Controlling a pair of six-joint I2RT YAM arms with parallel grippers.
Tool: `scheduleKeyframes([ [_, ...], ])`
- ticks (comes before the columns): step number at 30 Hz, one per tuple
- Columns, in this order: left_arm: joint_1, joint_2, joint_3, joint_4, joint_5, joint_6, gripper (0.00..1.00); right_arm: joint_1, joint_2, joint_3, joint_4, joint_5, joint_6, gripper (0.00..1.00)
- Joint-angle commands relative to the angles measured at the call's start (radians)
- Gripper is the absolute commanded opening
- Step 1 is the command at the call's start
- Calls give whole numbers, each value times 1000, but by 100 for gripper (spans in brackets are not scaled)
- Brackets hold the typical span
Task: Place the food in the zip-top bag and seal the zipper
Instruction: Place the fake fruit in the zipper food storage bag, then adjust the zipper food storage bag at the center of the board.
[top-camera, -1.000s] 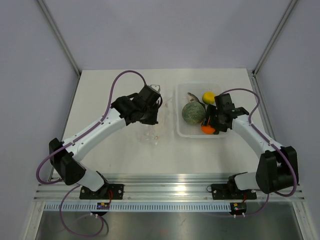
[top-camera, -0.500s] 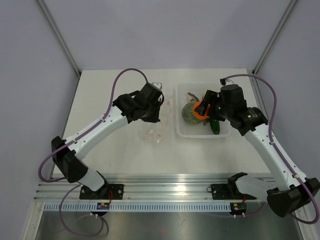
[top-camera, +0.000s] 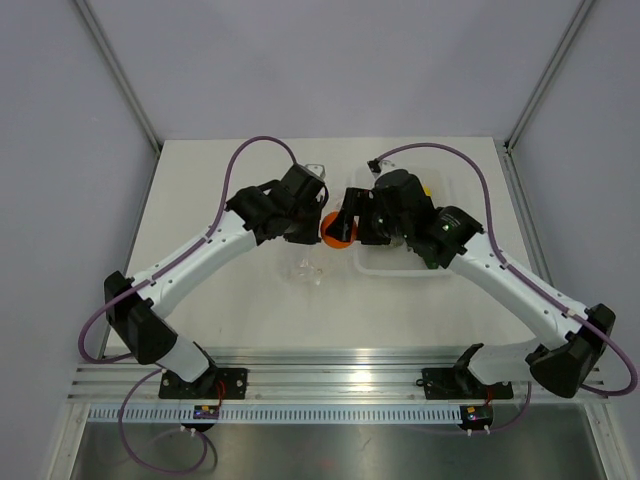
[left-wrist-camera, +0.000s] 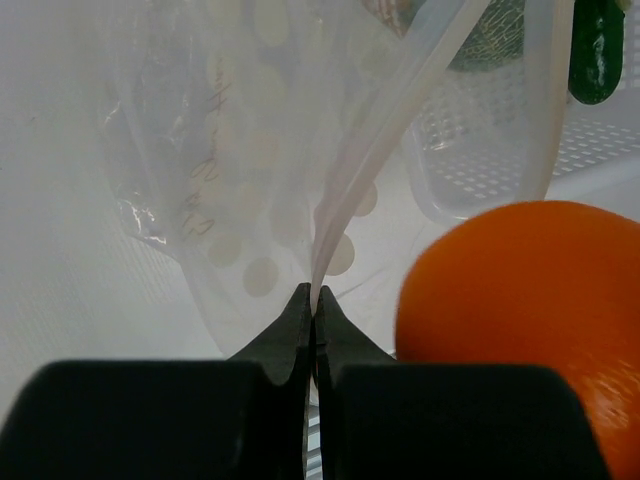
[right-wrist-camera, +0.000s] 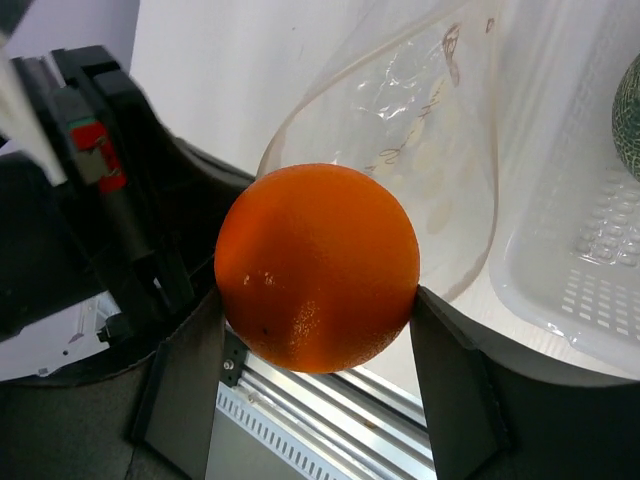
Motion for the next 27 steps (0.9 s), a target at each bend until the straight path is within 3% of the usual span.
scheduleKeyframes([
  [1,6,-7,46,35,32,4,0,9,66,69,54,57,16,58],
  [6,26,-43,38,47,75,7,0,10,142,107,-6,107,5,82],
  [11,51,-58,17,64,108,5,0,9,91,93,-3,137,2,91],
  [15,62,-55,5,69,109,4,0,9,39,86,-28,199,-7,91],
  [18,65,-56,-2,72,109,4,0,-20,-16,47,-55,296,7,84],
  [23,69,-61,-9,73,109,1,0,-221,-108,-141,-33,250,74,67],
  [27,69,-63,-9,78,109,-2,0,-344,-147,-295,10,276,145,64],
])
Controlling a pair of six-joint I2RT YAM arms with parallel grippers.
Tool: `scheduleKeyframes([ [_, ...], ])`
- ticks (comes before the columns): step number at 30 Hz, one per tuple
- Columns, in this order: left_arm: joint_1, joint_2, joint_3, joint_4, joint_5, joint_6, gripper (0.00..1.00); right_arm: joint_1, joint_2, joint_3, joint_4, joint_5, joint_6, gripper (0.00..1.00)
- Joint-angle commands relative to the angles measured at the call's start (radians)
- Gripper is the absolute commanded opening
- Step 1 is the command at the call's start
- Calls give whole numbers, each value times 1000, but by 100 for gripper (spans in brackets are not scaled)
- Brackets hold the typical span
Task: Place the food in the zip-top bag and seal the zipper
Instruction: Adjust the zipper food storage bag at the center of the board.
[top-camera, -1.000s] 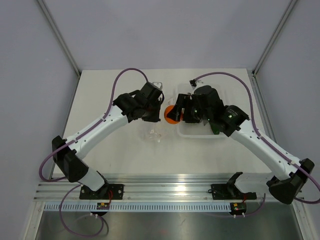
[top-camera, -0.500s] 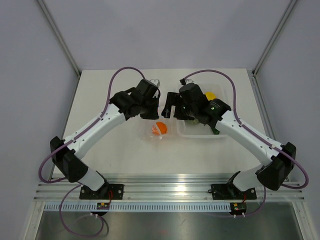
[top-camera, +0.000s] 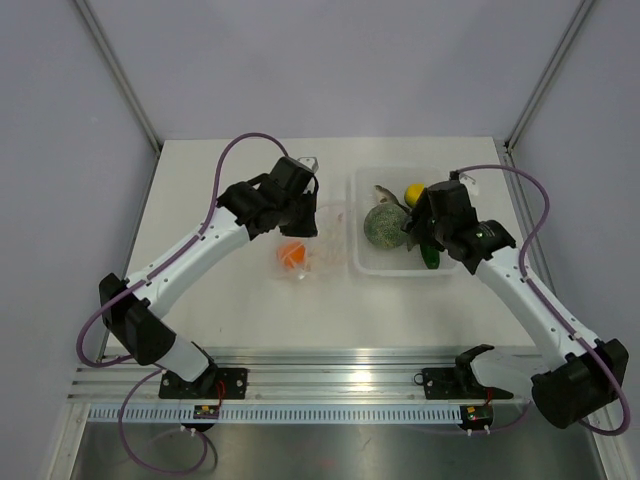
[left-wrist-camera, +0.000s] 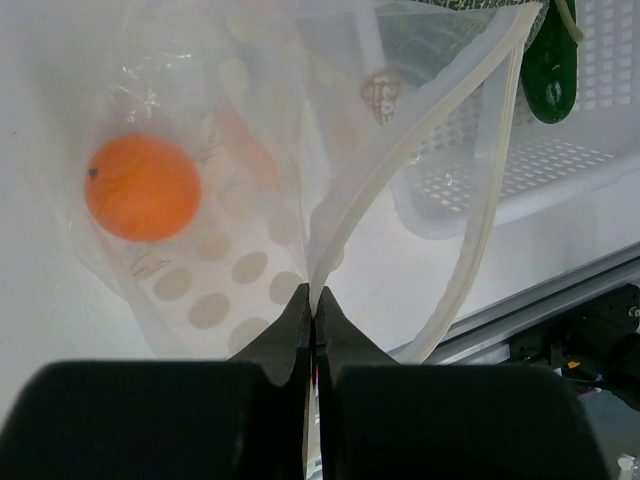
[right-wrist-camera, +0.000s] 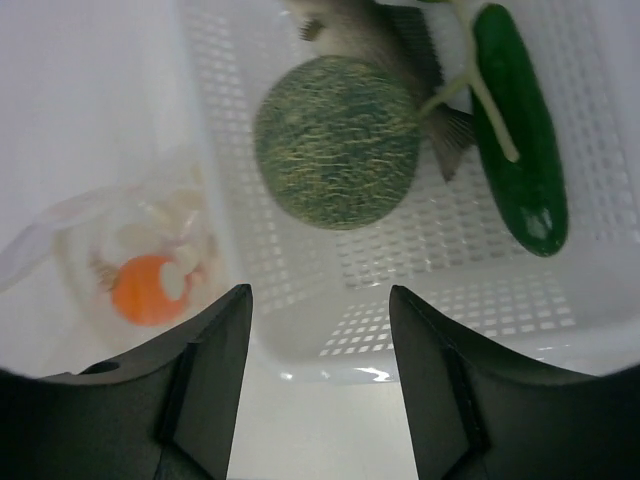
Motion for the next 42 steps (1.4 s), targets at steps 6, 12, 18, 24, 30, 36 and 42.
scheduleKeyframes([
  [6,6,-45,-31,57,49,-2,0,-145,-59,-382,287,20,214,63],
  [12,6,-52,-50,63,57,-5,0,-166,81,-366,344,93,294,63],
  [18,7,-58,-56,46,38,3,0,-197,163,-323,392,90,371,63],
  [24,7,-56,-59,64,54,-20,0,-198,199,-269,442,-45,304,63],
  [30,7,-27,-30,71,40,-36,0,-137,44,-240,412,-179,138,74],
  [36,9,8,19,63,37,-37,0,-10,-57,-200,338,-314,-6,87],
  [42,12,37,46,58,40,-48,0,138,15,-159,300,-306,-31,82],
])
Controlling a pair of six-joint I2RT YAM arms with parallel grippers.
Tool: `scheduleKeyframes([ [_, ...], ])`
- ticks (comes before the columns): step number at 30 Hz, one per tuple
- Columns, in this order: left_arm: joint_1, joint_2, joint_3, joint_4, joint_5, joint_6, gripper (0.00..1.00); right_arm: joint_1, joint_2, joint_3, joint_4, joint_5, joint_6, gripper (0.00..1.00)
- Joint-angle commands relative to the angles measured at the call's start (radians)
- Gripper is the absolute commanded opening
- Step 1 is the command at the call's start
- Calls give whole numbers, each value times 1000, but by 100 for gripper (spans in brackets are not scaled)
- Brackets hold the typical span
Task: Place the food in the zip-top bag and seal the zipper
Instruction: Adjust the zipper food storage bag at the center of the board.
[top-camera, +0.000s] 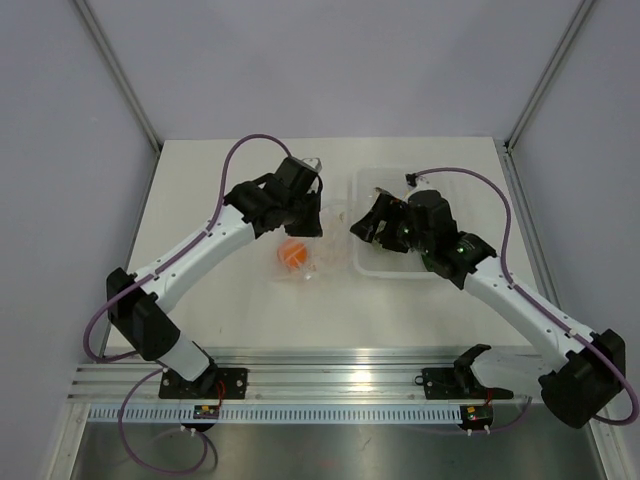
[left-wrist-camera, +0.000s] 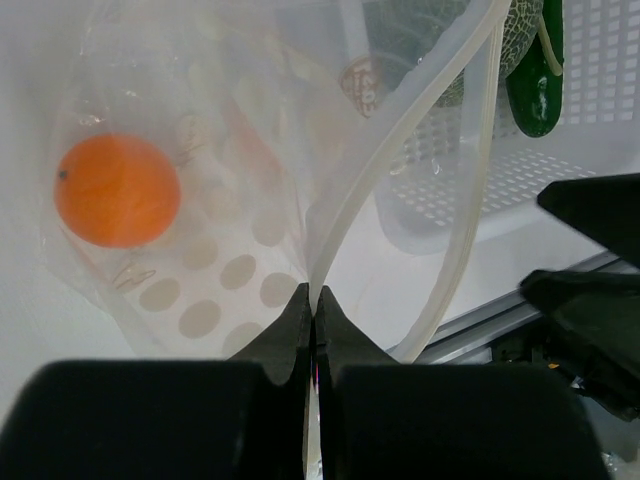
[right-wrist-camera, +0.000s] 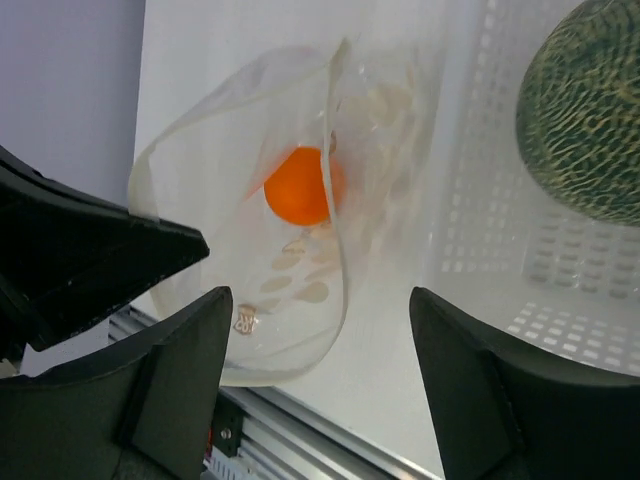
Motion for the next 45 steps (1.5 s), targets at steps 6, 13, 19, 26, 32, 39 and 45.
scheduleKeyframes([
  [6,17,-11,52,5,2,-19,0,81,141,13,-18,-56,-37,48],
  [13,48,-34,67,-61,-24,23,0,80,230,101,-55,21,-78,0],
  [19,60,-72,115,-189,-108,72,0,80,386,243,-66,90,-119,0],
  [26,67,-78,185,-312,-220,95,0,74,512,345,-64,174,-109,0],
  [32,68,-68,141,-250,-159,99,0,68,538,371,-109,249,-103,0],
  [39,67,-32,72,-104,-7,80,0,63,462,313,-147,276,-84,0],
  [45,64,-15,74,-75,25,66,0,63,330,268,-161,259,-67,34],
])
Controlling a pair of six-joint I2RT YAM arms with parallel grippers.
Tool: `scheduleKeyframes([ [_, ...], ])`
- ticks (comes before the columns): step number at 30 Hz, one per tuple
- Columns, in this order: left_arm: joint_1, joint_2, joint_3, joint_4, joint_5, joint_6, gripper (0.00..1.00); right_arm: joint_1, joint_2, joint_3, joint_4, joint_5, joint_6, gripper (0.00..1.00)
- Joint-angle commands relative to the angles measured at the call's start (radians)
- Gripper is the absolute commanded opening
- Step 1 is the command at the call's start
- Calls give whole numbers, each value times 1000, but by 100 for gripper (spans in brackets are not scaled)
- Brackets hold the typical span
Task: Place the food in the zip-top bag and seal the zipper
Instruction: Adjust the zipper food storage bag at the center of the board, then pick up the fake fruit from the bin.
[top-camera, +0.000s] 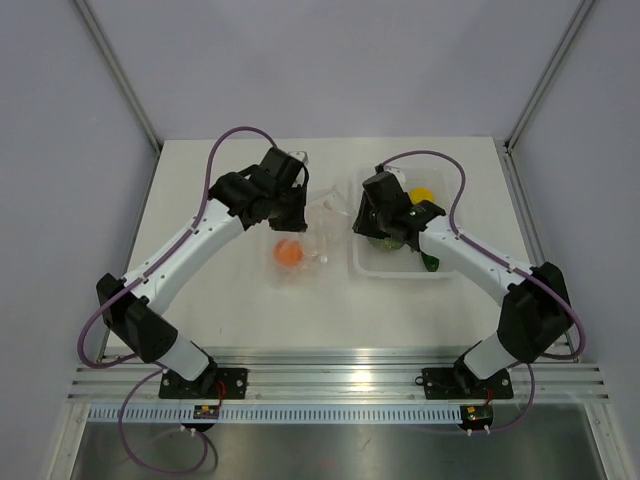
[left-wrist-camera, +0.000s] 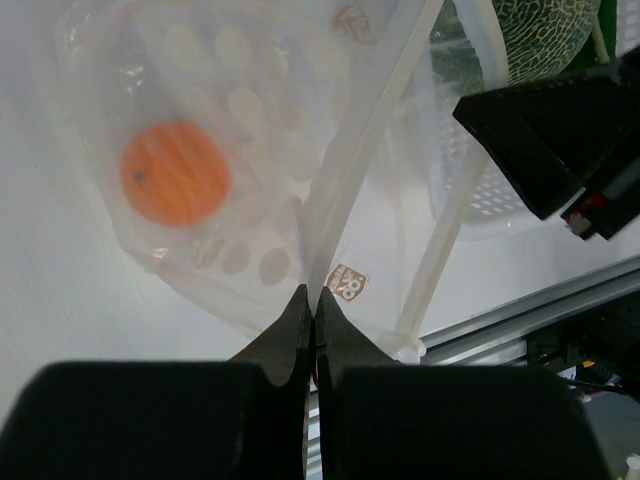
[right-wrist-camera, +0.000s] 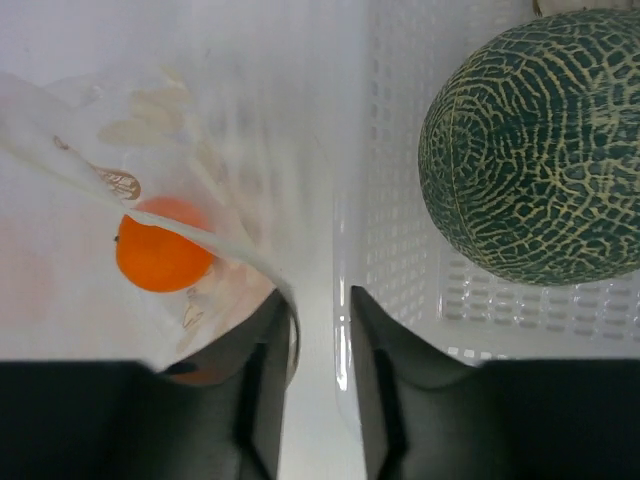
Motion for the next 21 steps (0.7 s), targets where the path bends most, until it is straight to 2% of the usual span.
scheduleKeyframes([
  [1,2,5,4,60,46,-8,0,-9,-130,-8,1,26,9,42],
  [2,2,8,6,63,52,-6,0,-9,-142,-7,0,8,9,53],
  [5,2,21,17,61,55,-3,0,-9,-168,9,-26,-35,7,64],
  [8,2,28,20,61,60,-3,0,-9,-208,13,-45,-17,12,64],
  [11,2,33,18,61,61,-5,0,-24,-282,-36,-63,110,70,62],
  [14,2,34,21,63,61,-8,0,-179,-358,-149,-36,72,193,61],
  [15,2,36,21,64,60,-9,0,-276,-375,-224,-24,48,220,61],
  [18,2,37,23,69,68,-12,0,-355,-395,-309,4,47,285,61],
  [21,2,39,23,73,69,-11,0,-385,-342,-320,-5,83,319,61],
])
